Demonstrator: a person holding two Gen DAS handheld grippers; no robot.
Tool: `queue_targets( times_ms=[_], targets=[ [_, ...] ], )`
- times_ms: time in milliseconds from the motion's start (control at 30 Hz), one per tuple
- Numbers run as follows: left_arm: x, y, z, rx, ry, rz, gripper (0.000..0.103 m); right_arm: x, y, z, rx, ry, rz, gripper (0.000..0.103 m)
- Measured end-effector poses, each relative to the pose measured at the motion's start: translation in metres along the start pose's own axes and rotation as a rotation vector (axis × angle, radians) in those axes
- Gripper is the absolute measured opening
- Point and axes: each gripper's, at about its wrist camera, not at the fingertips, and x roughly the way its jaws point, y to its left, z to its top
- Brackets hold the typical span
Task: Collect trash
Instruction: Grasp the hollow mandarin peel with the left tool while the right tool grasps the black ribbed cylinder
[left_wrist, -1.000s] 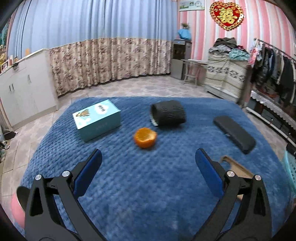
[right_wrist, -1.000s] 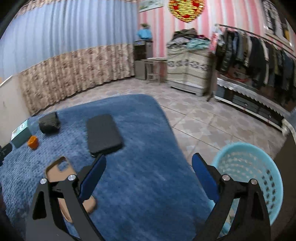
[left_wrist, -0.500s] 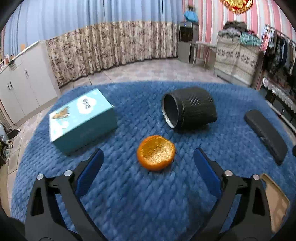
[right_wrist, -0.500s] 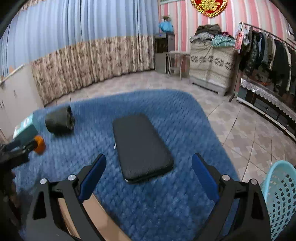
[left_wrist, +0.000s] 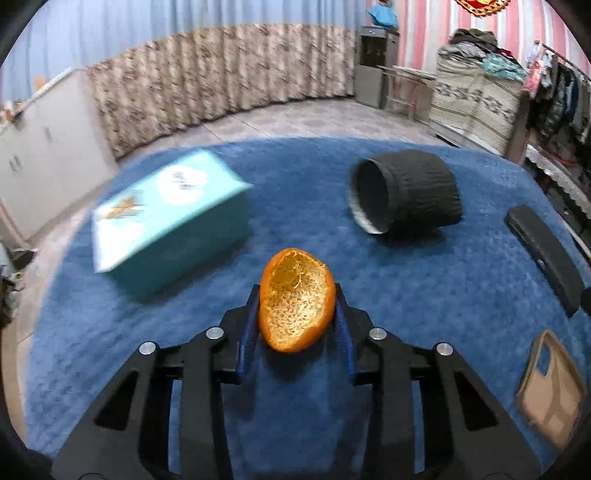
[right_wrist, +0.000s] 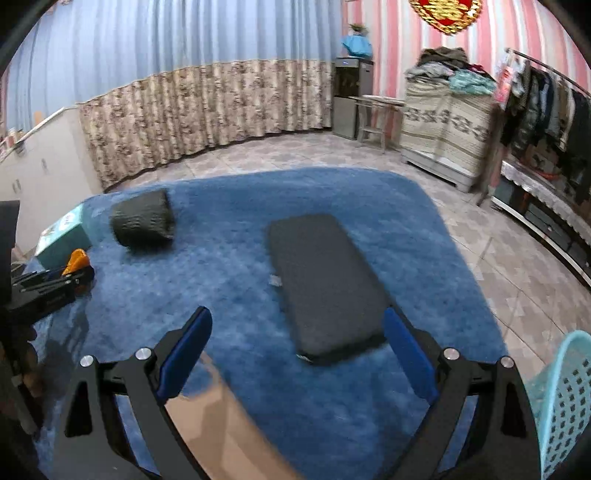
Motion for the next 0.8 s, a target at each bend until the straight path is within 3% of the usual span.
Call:
queue_targets(
  times_ms=[67,167,233,367,600,733,767,800],
  targets=[
    [-0.010,0.014,-0.005,-0.021,-0.021,0.030,0.035,0.007,0.022,0.013,-0.012,-0.003,0.053,0.092],
    [-0.019,0.046,-0.012,-0.082,-0.070,0.143,0.035,0.018,0.054,0.034,-0.020,-0.018,0.135,0.092],
    [-0.015,0.066,-0.013,-0.150,-0.059,0.170,0.035,0.031,0.077,0.043,-0.052,-0.009,0.165,0.092],
    [-0.007,0.085,-0.013,-0.233,-0.049,0.180,0.035,0.056,0.107,0.054,-0.109,0.015,0.171,0.092],
    [-0.001,0.084,-0.010,-0.238,-0.036,0.167,0.035,0.101,0.126,0.066,-0.038,0.092,0.211,0.092],
    [0.000,0.082,-0.010,-0.225,-0.036,0.171,0.035,0.113,0.134,0.060,-0.040,0.111,0.189,0.091],
    [-0.001,0.081,-0.010,-0.222,-0.041,0.171,0.035,0.115,0.136,0.058,-0.043,0.112,0.186,0.087],
    [-0.003,0.079,-0.011,-0.221,-0.045,0.171,0.035,0.118,0.137,0.056,-0.049,0.118,0.189,0.071]
  ],
)
